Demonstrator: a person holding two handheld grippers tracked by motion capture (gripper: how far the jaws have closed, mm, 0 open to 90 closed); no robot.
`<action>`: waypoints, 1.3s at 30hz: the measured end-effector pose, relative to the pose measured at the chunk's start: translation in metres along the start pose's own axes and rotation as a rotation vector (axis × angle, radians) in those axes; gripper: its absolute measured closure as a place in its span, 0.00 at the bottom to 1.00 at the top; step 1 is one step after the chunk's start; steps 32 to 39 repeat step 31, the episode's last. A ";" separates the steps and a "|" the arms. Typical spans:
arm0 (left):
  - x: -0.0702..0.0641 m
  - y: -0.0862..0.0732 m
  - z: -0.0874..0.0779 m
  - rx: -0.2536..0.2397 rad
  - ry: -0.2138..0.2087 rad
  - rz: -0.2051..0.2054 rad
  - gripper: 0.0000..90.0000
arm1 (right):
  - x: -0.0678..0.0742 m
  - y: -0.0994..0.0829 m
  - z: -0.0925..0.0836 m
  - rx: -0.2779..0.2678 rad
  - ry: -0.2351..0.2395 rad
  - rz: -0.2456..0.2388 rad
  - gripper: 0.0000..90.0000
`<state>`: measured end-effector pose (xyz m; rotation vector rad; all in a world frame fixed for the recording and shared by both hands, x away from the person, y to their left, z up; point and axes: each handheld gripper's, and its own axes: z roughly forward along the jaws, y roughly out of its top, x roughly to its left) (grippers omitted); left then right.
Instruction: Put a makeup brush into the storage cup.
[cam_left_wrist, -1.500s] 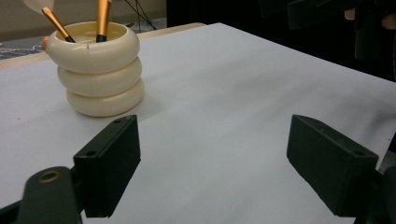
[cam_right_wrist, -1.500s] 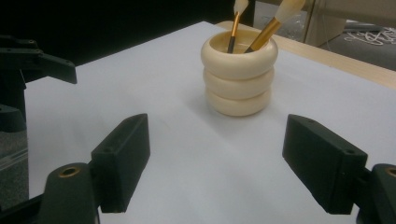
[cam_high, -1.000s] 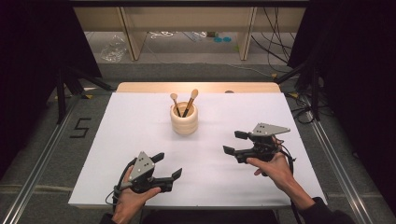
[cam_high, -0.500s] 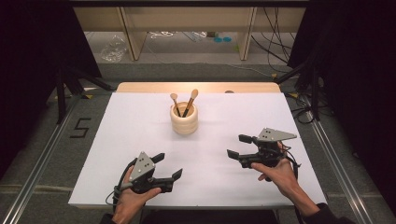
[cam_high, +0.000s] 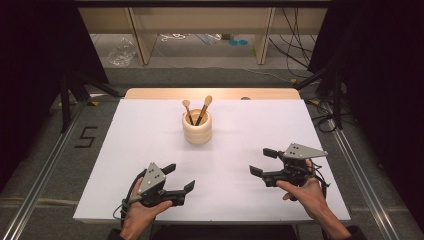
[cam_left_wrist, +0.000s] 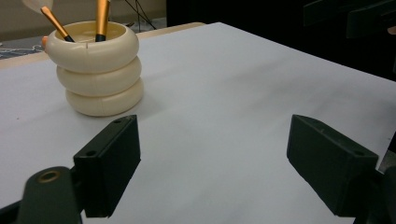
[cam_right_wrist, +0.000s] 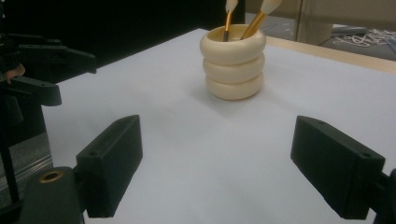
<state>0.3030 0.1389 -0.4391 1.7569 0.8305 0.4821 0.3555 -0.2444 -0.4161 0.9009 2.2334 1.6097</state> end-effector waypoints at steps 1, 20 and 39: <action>0.001 0.000 0.000 -0.001 -0.004 0.017 0.19 | 0.000 -0.001 -0.002 0.001 -0.001 0.002 0.19; 0.001 0.000 0.000 0.000 -0.003 0.022 0.19 | 0.009 -0.017 -0.021 0.013 -0.040 -0.013 0.18; 0.001 -0.001 0.000 0.004 -0.003 -0.003 0.19 | 0.006 -0.020 -0.019 -0.001 -0.035 -0.007 0.18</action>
